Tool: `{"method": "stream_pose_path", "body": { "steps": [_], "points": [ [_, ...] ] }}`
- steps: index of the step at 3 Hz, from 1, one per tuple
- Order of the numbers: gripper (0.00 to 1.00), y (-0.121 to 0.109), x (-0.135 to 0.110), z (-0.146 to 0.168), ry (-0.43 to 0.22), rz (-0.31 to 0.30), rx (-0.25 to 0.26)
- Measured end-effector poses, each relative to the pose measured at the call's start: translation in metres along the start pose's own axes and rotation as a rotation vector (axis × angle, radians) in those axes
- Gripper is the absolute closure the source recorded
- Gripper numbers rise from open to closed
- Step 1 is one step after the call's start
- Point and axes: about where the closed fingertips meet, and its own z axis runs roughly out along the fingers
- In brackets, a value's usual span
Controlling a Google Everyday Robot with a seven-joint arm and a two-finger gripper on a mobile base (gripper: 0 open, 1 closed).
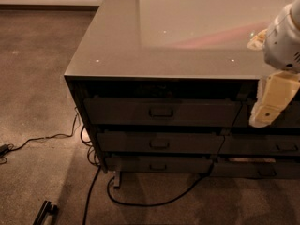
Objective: Open top drawer
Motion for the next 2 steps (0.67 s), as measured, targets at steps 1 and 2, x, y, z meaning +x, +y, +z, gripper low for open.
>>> {"method": "stream_pose_path", "body": {
  "steps": [1,2],
  "points": [
    [0.00,-0.0104,-0.0036,0.0329,0.037,-0.055,-0.007],
    [0.00,-0.0104,-0.0021,0.0318,0.030,-0.059,0.002]
  ]
}}
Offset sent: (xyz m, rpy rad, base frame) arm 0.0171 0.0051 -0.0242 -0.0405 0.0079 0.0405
